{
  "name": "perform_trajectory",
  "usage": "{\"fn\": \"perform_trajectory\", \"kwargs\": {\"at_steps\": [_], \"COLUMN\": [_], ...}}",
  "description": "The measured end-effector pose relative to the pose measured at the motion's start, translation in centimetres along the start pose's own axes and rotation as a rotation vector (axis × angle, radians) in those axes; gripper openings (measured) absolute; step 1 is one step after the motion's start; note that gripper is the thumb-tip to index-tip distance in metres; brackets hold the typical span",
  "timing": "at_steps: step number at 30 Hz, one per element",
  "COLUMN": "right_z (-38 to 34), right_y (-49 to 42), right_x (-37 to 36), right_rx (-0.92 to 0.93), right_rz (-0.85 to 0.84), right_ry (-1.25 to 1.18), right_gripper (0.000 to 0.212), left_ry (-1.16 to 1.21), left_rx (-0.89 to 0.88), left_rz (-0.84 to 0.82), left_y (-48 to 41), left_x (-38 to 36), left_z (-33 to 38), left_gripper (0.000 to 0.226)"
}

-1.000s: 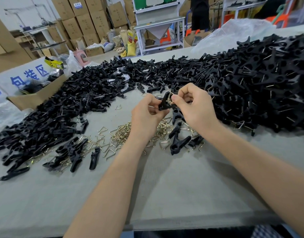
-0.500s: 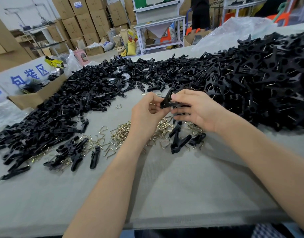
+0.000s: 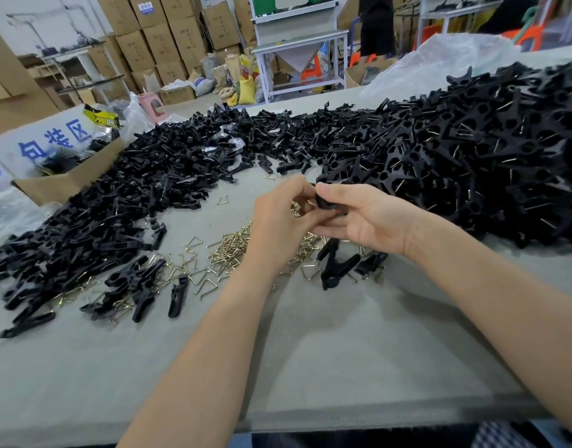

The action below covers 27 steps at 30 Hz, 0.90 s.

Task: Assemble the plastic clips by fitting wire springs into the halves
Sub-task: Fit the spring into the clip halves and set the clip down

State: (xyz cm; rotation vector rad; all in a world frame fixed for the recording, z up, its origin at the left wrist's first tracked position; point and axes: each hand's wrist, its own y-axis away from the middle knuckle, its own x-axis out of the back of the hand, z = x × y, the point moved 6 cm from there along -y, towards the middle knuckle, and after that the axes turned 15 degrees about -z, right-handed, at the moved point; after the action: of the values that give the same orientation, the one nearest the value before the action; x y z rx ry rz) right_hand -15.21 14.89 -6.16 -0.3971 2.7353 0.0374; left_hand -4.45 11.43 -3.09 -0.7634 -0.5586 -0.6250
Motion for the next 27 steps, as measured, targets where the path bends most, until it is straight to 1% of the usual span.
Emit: {"fn": "perform_trajectory", "kwargs": {"at_steps": [1, 4, 6, 9, 12, 14, 17, 19, 22, 24, 27], "right_z": [-0.2, -0.8, -1.1, -1.0, -0.8, -0.7, -0.9, -1.1, -1.1, -0.8, -0.6], "right_y": [0.0, 0.2, 0.3, 0.3, 0.2, 0.1, 0.1, 0.0, -0.1, -0.1, -0.1], "right_x": [0.0, 0.2, 0.3, 0.5, 0.3, 0.5, 0.8, 0.8, 0.6, 0.6, 0.3], "right_rx": [0.016, 0.025, 0.016, 0.018, 0.019, 0.033, 0.075, 0.107, 0.123, 0.114, 0.099], "right_rz": [0.008, 0.040, 0.063, 0.068, 0.067, 0.095, 0.117, 0.093, 0.059, 0.059, 0.051], "right_ry": [0.037, 0.181, 0.263, 0.289, 0.268, 0.239, 0.178, 0.131, 0.111, 0.128, 0.200], "right_gripper": [0.033, 0.024, 0.024, 0.025, 0.012, 0.011, 0.014, 0.019, 0.026, 0.024, 0.023], "left_ry": [-0.040, -0.184, -0.267, -0.314, -0.303, -0.323, -0.352, -0.311, -0.207, -0.152, -0.049], "left_rx": [-0.017, -0.044, -0.056, -0.054, -0.056, -0.049, -0.065, -0.068, -0.075, -0.084, -0.076], "left_rz": [0.005, 0.001, -0.016, -0.013, -0.025, -0.039, -0.032, -0.009, 0.047, 0.091, 0.086], "left_y": [0.0, 0.0, -0.1, -0.2, -0.2, -0.1, -0.1, 0.0, 0.1, 0.2, 0.2], "left_x": [0.1, 0.3, 0.1, 0.0, -0.3, -0.6, -1.1, -1.2, -1.0, -0.7, -0.7], "left_z": [0.2, 0.4, 0.5, 0.3, 0.0, -0.3, -0.1, 0.1, -0.1, -0.4, -0.7], "left_gripper": [0.017, 0.017, 0.018, 0.018, 0.015, 0.020, 0.042, 0.049, 0.042, 0.036, 0.034]}}
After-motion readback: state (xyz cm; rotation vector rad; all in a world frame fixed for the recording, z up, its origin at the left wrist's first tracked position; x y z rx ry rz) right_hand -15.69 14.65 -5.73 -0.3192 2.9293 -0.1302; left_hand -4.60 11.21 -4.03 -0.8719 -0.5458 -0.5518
